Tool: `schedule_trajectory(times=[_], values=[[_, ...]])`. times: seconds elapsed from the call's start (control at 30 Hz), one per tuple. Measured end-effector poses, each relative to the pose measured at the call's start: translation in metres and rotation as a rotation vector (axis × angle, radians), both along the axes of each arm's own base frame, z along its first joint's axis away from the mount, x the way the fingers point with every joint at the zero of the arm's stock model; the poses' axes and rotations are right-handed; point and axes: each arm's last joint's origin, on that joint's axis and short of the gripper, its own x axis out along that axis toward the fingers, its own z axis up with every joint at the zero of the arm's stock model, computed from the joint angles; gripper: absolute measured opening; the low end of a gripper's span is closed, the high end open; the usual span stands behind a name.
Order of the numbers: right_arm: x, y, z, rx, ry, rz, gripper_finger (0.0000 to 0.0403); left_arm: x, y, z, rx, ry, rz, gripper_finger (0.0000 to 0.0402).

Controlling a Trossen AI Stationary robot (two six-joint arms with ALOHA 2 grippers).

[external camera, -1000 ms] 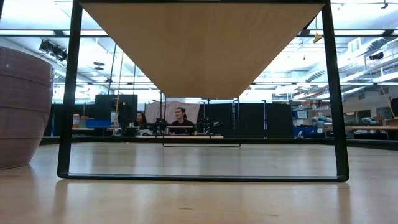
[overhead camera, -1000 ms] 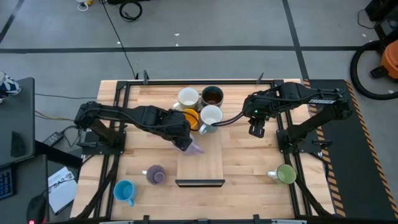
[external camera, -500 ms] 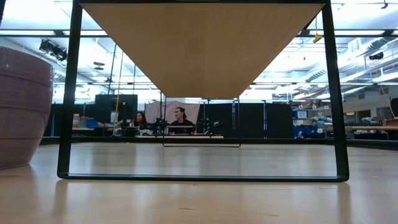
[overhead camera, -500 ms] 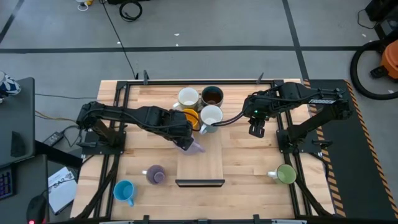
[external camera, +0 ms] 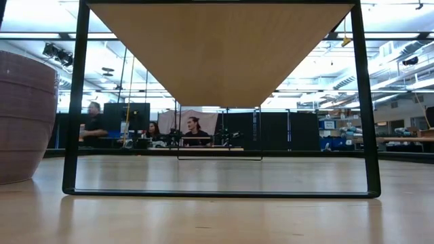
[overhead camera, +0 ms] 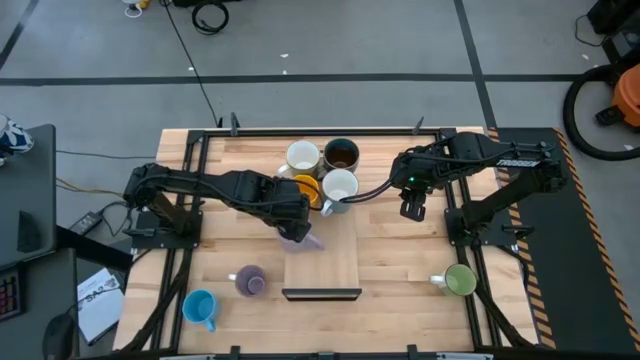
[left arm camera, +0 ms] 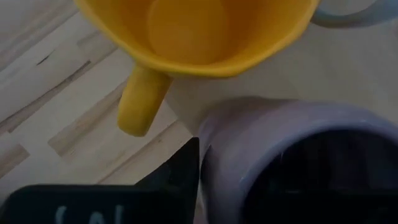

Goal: Place coffee mugs
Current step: Put the top purple mug on the shelf

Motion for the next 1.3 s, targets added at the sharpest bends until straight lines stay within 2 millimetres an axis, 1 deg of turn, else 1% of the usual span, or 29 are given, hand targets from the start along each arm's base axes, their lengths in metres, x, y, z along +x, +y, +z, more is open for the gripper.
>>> schedule_trajectory(times=[0.2, 0.43, 0.6, 0.8, 1.1, 1.3], values=[[0.0, 0.0, 0.0, 0.0, 0.0, 0.0, 0.0134, 0.0, -0.0002, 0.0, -0.002, 0.0, 0.001, 0.0139], [0.0, 0.0, 0.0, 0.0, 0.0, 0.0, 0.0134, 0.0001, -0.0007, -0.0001, -0.05, -0.012, 0.089, 0.0165], [0.0, 0.0, 0.0, 0.0, 0.0, 0.0, 0.0134, 0.0004, -0.0011, -0.0001, -0.089, -0.023, 0.162, 0.0167], [0.0, 0.0, 0.0, 0.0, 0.0, 0.0, 0.0134, 0.0045, -0.0018, 0.0012, -0.123, -0.075, 0.227, 0.0167], [0.0, 0.0, 0.0, 0.0, 0.0, 0.0, 0.0134, 0.006, 0.0001, 0.0017, -0.131, -0.087, 0.229, 0.0167], [-0.0001, 0.0, 0.0, 0.0, 0.001, 0.0, 0.0134, -0.0016, 0.0011, 0.0094, -0.122, -0.103, 0.226, 0.0167]])
